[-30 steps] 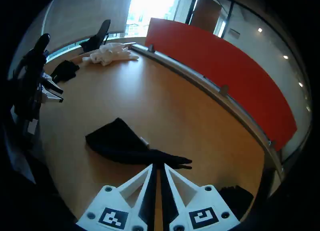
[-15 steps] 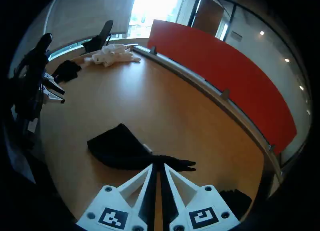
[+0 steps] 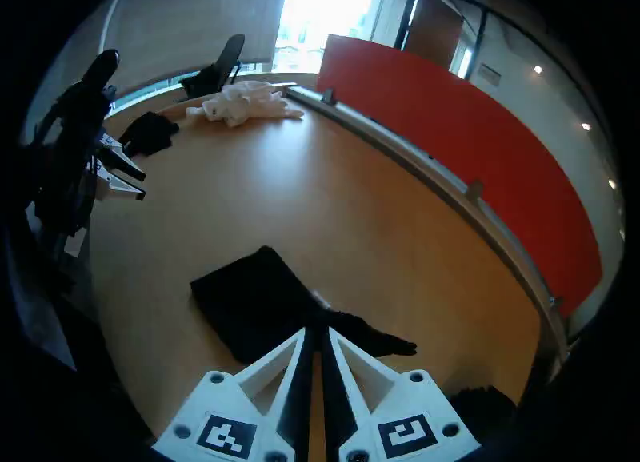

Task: Fold towel

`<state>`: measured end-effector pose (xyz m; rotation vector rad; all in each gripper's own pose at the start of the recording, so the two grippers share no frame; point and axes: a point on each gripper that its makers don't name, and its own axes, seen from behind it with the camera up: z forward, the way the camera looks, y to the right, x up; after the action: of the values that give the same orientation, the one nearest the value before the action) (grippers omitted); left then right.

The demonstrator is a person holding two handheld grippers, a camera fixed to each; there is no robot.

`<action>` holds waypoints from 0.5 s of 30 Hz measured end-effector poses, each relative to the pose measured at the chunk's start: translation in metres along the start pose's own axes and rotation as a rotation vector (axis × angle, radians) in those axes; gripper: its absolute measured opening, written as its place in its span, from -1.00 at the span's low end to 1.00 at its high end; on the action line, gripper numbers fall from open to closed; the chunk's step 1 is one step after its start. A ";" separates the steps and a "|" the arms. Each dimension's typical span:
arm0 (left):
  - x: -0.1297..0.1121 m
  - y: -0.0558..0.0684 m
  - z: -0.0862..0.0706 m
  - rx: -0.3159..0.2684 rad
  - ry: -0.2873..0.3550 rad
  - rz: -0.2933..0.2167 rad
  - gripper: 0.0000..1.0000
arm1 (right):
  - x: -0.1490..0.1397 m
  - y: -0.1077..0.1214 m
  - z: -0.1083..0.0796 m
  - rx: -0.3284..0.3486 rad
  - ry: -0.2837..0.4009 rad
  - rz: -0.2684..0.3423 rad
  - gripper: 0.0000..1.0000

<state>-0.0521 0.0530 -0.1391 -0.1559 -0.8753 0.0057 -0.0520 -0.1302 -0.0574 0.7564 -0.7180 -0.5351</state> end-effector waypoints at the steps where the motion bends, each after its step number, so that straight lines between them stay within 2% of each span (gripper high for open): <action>1: 0.000 0.000 0.000 -0.001 0.000 0.000 0.34 | 0.000 -0.003 0.002 0.006 -0.001 -0.001 -0.89; 15: 0.001 0.001 -0.002 -0.006 0.006 -0.011 0.34 | 0.001 -0.041 0.022 0.091 -0.018 -0.028 -0.89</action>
<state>-0.0503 0.0536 -0.1398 -0.1568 -0.8704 -0.0077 -0.0750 -0.1654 -0.0776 0.8490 -0.7528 -0.5379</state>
